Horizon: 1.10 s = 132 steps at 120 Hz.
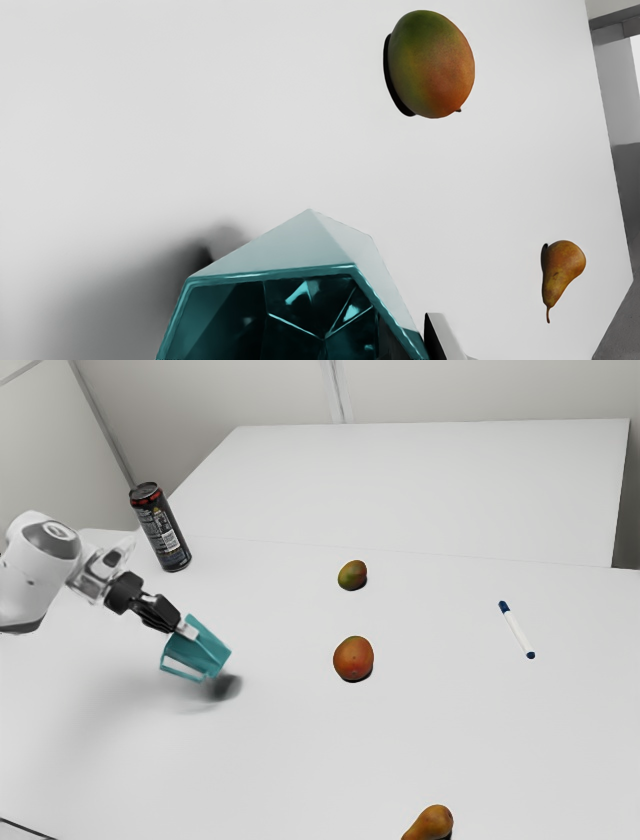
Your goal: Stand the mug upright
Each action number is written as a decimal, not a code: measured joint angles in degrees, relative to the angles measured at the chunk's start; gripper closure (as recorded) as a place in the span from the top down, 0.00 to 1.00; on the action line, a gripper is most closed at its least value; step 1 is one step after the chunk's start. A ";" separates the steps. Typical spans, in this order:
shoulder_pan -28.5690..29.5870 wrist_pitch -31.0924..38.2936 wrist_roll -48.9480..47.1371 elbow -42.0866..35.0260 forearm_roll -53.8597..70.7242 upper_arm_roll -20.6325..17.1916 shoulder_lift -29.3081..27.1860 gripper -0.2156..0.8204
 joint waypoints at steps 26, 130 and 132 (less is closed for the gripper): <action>-0.71 3.06 -7.81 6.32 17.04 -7.59 -1.16 0.04; -6.34 23.84 -45.38 0.26 40.59 -14.25 0.56 0.04; -6.27 23.92 -45.84 0.21 40.60 -14.29 0.69 0.04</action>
